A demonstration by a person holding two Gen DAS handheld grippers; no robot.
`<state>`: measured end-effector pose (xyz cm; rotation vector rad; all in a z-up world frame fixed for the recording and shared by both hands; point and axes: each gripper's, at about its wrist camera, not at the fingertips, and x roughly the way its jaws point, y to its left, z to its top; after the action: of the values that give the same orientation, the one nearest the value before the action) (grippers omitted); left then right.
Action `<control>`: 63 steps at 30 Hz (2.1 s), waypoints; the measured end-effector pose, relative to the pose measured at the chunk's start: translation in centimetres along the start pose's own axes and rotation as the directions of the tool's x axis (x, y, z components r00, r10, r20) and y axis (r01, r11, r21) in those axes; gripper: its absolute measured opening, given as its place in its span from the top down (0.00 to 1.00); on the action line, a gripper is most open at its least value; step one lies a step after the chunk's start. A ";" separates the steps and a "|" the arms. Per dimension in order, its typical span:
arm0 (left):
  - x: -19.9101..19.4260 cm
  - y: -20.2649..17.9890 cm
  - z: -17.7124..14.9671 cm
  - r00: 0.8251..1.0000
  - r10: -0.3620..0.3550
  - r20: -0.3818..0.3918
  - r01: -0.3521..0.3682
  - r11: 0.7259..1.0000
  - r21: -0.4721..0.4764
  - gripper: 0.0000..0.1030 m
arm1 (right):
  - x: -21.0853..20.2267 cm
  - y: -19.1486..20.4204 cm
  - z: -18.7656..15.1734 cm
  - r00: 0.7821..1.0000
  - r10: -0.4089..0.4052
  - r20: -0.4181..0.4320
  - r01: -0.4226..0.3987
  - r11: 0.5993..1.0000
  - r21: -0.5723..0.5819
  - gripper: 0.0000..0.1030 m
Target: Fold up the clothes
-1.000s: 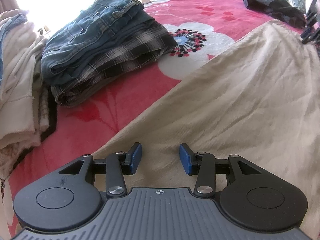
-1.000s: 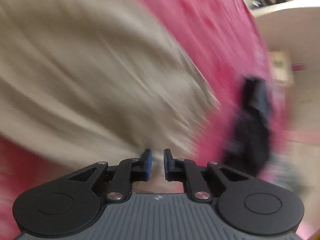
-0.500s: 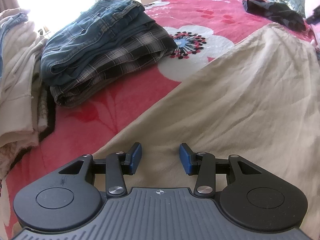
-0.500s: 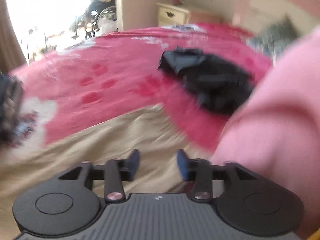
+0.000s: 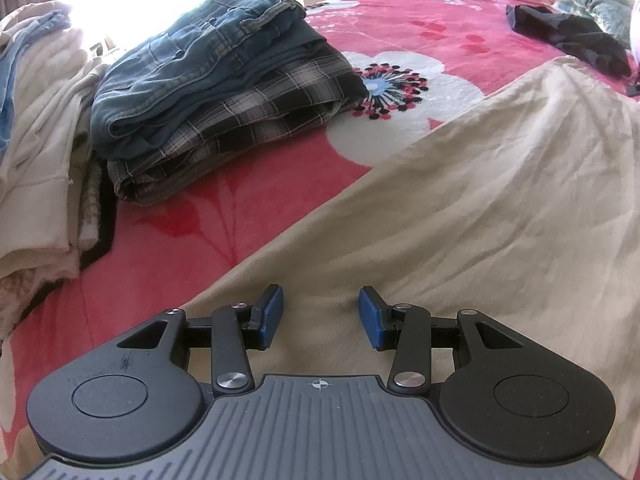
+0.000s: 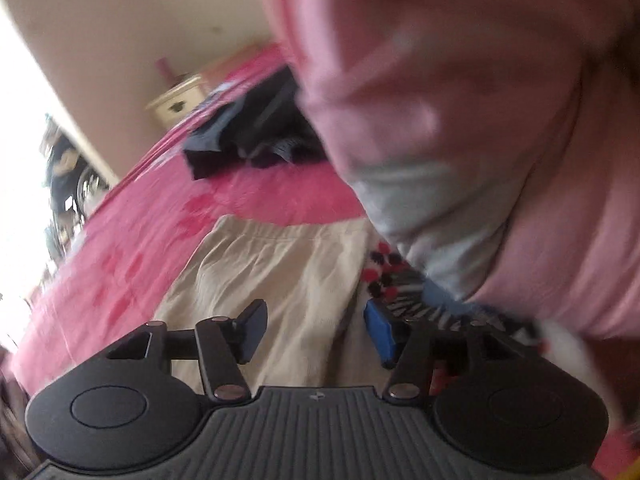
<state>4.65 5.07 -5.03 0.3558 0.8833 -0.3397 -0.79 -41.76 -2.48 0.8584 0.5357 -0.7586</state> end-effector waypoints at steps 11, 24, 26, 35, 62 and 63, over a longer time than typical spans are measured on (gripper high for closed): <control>0.2 -0.3 0.4 1.000 0.023 -0.016 -0.023 1.000 -0.018 0.59 | -1.1 2.8 -3.3 0.979 0.063 0.195 0.035 0.886 -0.462 0.96; 0.3 -0.6 0.6 0.999 0.040 -0.027 -0.041 0.999 -0.022 0.59 | -3.3 8.9 -12.4 0.907 0.334 0.256 0.124 0.369 -0.921 0.96; 0.3 -0.6 0.6 0.999 0.040 -0.026 -0.041 0.999 -0.022 0.59 | -3.6 8.5 -12.2 0.906 0.331 0.264 0.135 0.366 -0.921 0.96; 0.3 -0.5 0.6 0.999 0.035 -0.023 -0.036 0.999 -0.023 0.59 | -2.9 6.4 -8.8 0.913 0.124 0.388 0.267 0.537 -0.800 0.93; 0.5 -0.4 0.6 0.999 0.029 -0.014 -0.030 0.999 -0.030 0.59 | -8.9 3.7 -9.3 0.925 0.374 0.067 -0.204 0.638 -0.742 0.59; 0.5 -0.3 0.6 1.000 0.027 -0.013 -0.028 0.999 -0.033 0.59 | -8.6 2.6 -7.9 0.939 0.334 0.081 -0.194 0.709 -0.677 0.59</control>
<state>5.24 4.42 -5.09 0.3396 0.8943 -0.2976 -5.08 -30.88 0.33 0.1718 0.4407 -0.3274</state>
